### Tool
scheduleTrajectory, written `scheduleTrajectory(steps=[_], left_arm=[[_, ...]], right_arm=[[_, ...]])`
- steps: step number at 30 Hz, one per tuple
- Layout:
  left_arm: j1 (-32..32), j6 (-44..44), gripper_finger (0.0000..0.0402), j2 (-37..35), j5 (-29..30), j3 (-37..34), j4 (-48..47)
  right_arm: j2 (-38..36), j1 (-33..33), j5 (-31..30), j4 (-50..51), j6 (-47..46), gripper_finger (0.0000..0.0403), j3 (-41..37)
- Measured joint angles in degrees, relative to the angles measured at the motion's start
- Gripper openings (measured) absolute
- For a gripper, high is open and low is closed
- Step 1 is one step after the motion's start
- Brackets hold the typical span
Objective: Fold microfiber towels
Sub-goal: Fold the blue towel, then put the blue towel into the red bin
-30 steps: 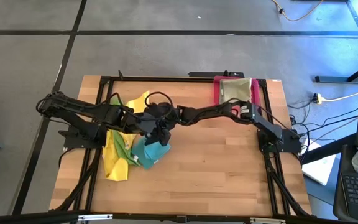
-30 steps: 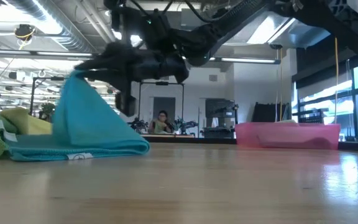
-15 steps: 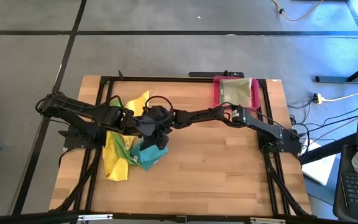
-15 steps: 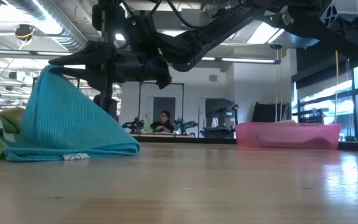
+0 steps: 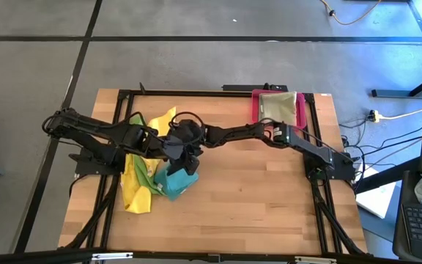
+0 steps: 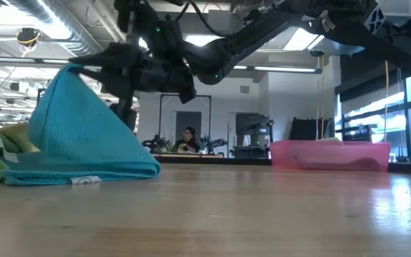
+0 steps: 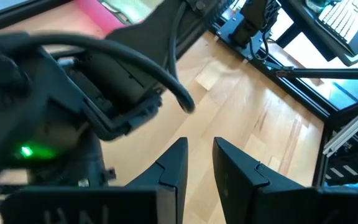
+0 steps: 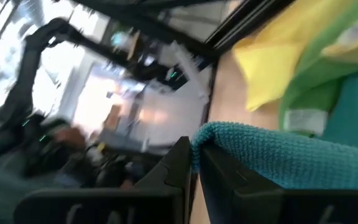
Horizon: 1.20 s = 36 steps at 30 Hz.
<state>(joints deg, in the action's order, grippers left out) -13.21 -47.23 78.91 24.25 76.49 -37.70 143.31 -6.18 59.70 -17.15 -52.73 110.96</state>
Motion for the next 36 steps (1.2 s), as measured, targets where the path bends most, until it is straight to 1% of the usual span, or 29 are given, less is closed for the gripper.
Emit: scheduleTrajectory(steps=[2, 7, 11, 15, 17, 22, 25, 27, 29, 36], left_arm=[[0.0, -0.19, 0.0067, 0.0, 0.04, 0.0, 0.03], [0.0, -0.23, 0.0067, 0.02, 0.26, 0.0, 0.03], [0.21, -0.26, 0.0067, -0.42, 0.72, 0.0, -0.23], [1.14, -0.17, 0.0067, -1.35, 1.24, 0.0, -0.35], [1.53, -0.17, 0.0067, -1.88, 1.31, -0.07, -0.69], [2.38, -0.15, 0.0067, -2.84, 2.23, -0.04, -0.28], [2.43, -0.15, 0.0067, -2.84, 1.82, -0.04, -0.33], [2.47, -0.15, 0.0067, -2.9, 1.93, -0.04, -0.24], [2.48, -0.13, 0.0067, -2.95, 1.97, -0.04, -0.25], [2.45, 0.28, 0.0067, -2.95, 1.9, -0.04, -0.82]], right_arm=[[0.0, -0.46, 3.27, 0.59, -0.22, 0.0036, 0.0], [0.0, -0.38, 3.2, 2.75, 0.77, 0.0036, 0.0], [0.34, 1.76, -3.5, 2.5, 3.25, 0.0036, 0.0], [2.04, 3.78, -8.31, 2.42, 3.46, 0.0036, 0.0], [2.81, 4.35, -11.71, 2.51, 3.45, 0.0036, 0.0], [3.04, 4.52, -18.83, 1.27, 4.23, 0.0036, 0.0], [3.06, 3.64, -20.61, 0.52, 4.96, 0.0041, 0.0], [3.06, 3.1, -21.04, 0.02, 4.27, 0.0057, 0.0], [3.06, 2.76, -20.86, 0.14, 3.75, 0.0084, 0.0], [3.06, 3.7, -16.27, 0.22, 3.62, 0.0215, -0.02]])
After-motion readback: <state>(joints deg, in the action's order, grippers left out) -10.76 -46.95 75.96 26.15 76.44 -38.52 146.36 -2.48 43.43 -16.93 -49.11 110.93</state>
